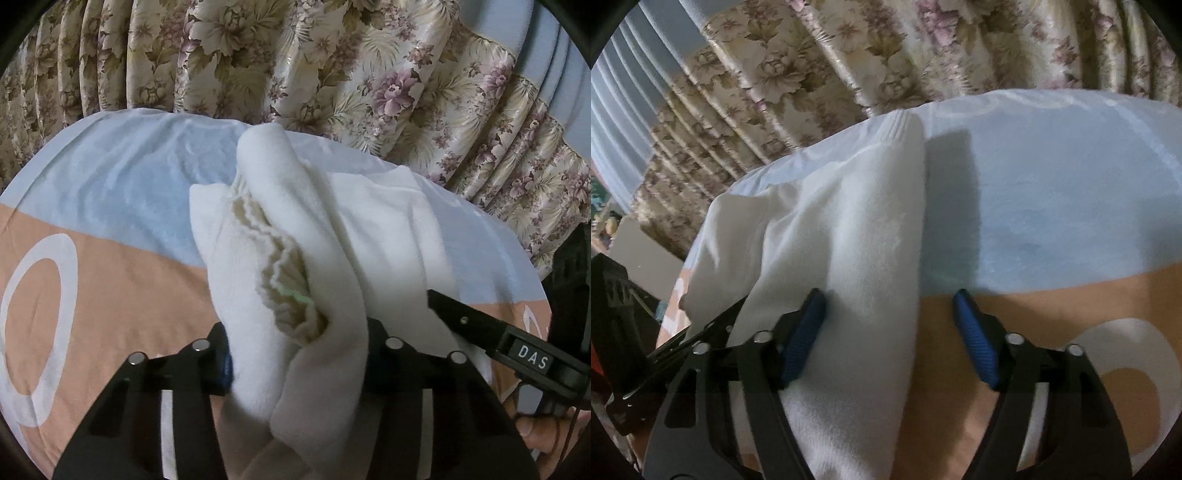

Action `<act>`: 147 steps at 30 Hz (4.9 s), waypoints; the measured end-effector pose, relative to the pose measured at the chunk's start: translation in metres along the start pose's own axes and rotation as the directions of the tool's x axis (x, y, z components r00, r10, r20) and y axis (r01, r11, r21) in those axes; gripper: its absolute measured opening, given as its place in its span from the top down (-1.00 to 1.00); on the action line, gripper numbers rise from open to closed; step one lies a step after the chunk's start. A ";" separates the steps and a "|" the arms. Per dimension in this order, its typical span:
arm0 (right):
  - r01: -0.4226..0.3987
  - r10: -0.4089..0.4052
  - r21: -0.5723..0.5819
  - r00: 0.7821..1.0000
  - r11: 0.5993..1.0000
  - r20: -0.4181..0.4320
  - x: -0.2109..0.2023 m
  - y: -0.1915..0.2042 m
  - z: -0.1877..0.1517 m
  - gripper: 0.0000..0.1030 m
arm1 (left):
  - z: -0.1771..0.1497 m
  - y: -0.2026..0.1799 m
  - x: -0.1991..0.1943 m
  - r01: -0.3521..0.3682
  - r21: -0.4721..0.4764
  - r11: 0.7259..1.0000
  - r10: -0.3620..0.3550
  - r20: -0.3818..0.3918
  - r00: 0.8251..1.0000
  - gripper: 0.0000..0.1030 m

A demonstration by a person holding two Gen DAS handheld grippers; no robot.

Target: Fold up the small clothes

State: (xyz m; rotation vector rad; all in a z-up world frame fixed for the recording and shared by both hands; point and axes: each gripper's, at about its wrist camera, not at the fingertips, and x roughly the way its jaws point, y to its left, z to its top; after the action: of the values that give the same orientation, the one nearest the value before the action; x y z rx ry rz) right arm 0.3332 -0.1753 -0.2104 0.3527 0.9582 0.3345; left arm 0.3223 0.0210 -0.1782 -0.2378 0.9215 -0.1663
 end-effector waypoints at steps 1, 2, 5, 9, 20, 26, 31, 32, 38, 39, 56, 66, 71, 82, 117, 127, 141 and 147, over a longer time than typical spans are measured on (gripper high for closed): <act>-0.052 0.053 0.010 0.999 0.999 -0.007 0.002 -0.001 0.000 0.12 | -0.001 0.001 0.000 0.002 -0.007 1.000 -0.002 0.000 1.000 0.07; -0.064 0.064 0.019 0.998 0.998 -0.008 0.002 -0.002 0.001 0.15 | 0.000 0.002 0.000 0.008 -0.019 1.000 -0.008 0.001 1.000 0.09; -0.074 0.074 0.012 0.997 0.997 -0.013 0.001 -0.001 0.004 0.33 | 0.001 0.000 -0.002 -0.001 -0.017 1.000 0.001 0.006 1.000 0.12; -0.030 0.031 -0.062 0.999 0.998 0.009 -0.006 0.010 0.004 0.43 | 0.000 -0.009 -0.007 -0.031 0.005 0.999 0.031 0.028 0.999 0.15; 0.036 -0.028 -0.104 0.997 0.994 0.079 -0.050 0.004 0.018 0.45 | 0.000 -0.071 -0.018 0.000 0.067 0.998 -0.003 0.048 0.999 0.17; 0.096 -0.083 -0.109 0.989 0.989 0.122 -0.100 -0.030 0.021 0.45 | -0.011 -0.144 -0.012 0.041 0.118 0.992 -0.047 0.047 0.998 0.17; 0.183 -0.168 -0.102 0.976 0.978 0.141 -0.141 -0.077 0.017 0.45 | -0.027 -0.200 -0.002 0.077 0.151 0.986 -0.081 0.018 0.997 0.17; 0.198 -0.182 -0.107 0.973 0.974 0.144 -0.147 -0.083 0.016 0.44 | -0.030 -0.212 0.000 0.076 0.164 0.983 -0.080 0.017 0.997 0.17; 0.293 -0.277 -0.098 0.949 0.951 0.151 -0.160 -0.130 0.000 0.44 | -0.050 -0.249 0.034 0.013 0.224 0.974 -0.011 -0.011 1.000 0.15; 0.308 -0.293 -0.101 0.946 0.946 0.139 -0.155 -0.137 -0.005 0.44 | -0.053 -0.250 0.037 -0.006 0.232 0.973 0.008 -0.004 1.000 0.13; 0.458 -0.445 -0.029 0.876 0.889 0.186 -0.158 -0.155 -0.045 -0.52 | -0.058 -0.195 0.003 -0.125 0.180 0.976 0.107 0.106 0.989 -0.92; 0.473 -0.455 -0.021 0.858 0.881 0.239 -0.199 -0.101 -0.063 -0.76 | -0.063 -0.176 -0.081 -0.232 0.163 0.959 0.186 0.253 0.949 -0.91; 0.438 -0.412 -0.027 0.864 0.899 0.290 -0.220 -0.056 -0.087 -0.84 | -0.085 -0.147 -0.135 -0.280 0.112 0.953 0.238 0.291 0.927 -0.92; 0.397 -0.340 -0.079 0.859 0.914 0.383 -0.278 0.040 -0.143 -0.94 | -0.132 -0.116 -0.234 -0.362 0.107 0.926 0.303 0.360 0.882 -0.96; 0.393 -0.291 -0.115 0.820 0.912 0.494 -0.318 0.085 -0.122 -0.94 | -0.108 -0.117 -0.279 -0.288 0.106 0.952 0.217 0.429 0.877 -0.96; 0.403 -0.293 -0.122 0.812 0.907 0.506 -0.318 0.089 -0.102 -0.94 | -0.084 -0.122 -0.281 -0.271 0.108 0.956 0.194 0.458 0.868 -0.96; 0.406 -0.296 -0.118 0.807 0.906 0.511 -0.321 0.088 -0.096 -0.94 | -0.076 -0.127 -0.277 -0.271 0.102 0.957 0.198 0.452 0.870 -0.96; 0.413 -0.319 -0.090 0.808 0.906 0.495 -0.320 0.082 -0.094 -0.94 | -0.076 -0.129 -0.276 -0.283 0.107 0.953 0.207 0.453 0.867 -0.96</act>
State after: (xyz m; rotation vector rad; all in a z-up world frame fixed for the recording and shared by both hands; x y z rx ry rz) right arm 0.0739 -0.2254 0.0092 0.0514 0.4872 -0.0240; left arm 0.0917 -0.0458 0.0238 0.0078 0.4763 0.0475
